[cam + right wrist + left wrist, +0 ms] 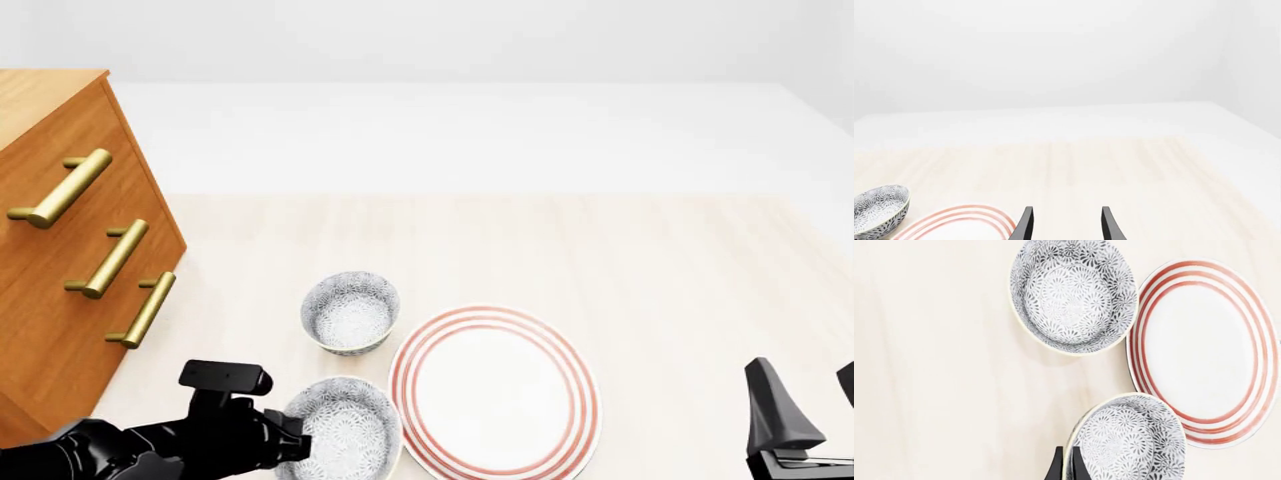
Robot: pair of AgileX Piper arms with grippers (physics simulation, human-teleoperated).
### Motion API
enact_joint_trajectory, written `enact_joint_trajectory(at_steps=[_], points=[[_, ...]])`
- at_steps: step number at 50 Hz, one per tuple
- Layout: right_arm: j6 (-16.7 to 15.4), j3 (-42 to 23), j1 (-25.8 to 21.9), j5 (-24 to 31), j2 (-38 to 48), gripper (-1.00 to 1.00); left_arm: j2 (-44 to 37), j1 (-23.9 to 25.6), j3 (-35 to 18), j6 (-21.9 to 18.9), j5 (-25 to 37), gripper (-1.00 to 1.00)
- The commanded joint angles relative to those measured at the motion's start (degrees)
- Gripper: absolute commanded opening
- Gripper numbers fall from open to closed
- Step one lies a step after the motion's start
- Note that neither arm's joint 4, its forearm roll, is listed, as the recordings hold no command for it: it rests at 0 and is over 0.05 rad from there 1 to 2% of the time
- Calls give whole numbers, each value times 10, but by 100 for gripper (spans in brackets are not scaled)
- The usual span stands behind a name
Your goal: Stack the bowl in the middle on the bowl at the back.
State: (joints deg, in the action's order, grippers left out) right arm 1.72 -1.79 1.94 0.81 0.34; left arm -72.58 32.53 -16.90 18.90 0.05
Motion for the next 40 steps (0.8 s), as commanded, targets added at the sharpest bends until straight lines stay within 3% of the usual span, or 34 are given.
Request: enact_joint_trajectory(at_steps=[1,16,35,40], points=[[-3,0,-2,1,-1,100,67,9,1,2,68,-100],[-5,0,-3,-1,2,100,212,35,-64,7,252,-100],[-2,2,0,0,-2,100,313,87,-152,35,406,-100],[1,1,2,0,-2,100,324,120,-180,46,441,-100]])
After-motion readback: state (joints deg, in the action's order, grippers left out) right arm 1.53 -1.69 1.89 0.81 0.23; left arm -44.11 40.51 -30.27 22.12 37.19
